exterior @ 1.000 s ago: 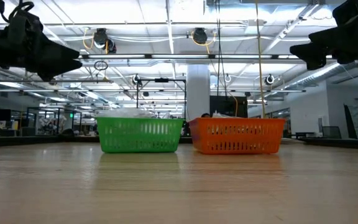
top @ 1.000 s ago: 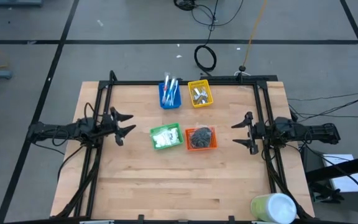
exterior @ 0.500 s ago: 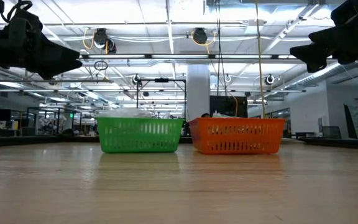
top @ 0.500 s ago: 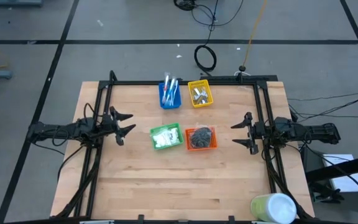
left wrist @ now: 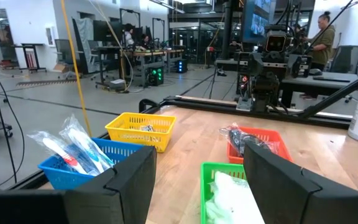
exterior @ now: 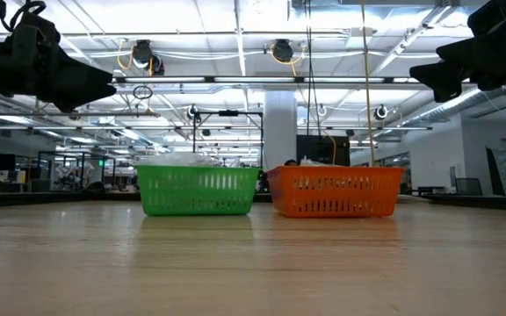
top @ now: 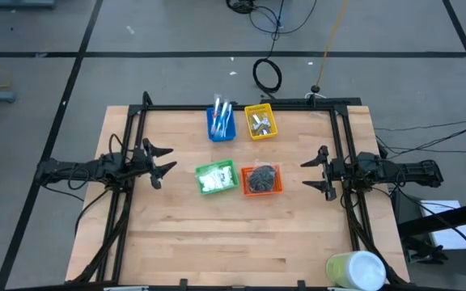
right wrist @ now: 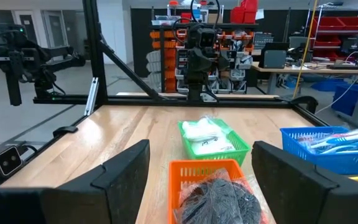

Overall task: Pick & Place Travel size toiletries
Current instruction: Return to Home Position

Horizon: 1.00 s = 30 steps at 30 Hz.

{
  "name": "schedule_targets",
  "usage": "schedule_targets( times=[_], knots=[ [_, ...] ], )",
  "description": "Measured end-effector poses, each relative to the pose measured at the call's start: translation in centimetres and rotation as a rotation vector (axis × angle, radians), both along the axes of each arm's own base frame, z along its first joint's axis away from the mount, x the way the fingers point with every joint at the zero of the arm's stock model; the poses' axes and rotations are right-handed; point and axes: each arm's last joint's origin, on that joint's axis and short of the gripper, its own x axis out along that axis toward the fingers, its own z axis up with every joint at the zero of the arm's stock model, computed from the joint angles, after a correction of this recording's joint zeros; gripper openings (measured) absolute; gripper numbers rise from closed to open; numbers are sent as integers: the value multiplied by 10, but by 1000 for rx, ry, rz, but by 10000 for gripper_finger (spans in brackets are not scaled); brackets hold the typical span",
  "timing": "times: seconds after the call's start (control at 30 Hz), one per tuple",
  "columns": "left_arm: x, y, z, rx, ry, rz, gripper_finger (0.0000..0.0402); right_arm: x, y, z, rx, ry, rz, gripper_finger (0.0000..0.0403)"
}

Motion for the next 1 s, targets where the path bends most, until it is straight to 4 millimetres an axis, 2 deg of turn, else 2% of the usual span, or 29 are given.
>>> schedule_targets(
  times=[1.0],
  knots=[
    [0, 0, 0, 0, -1, 0, 239, 0, 0, 0, 0, 0, 0, 271]
  ],
)
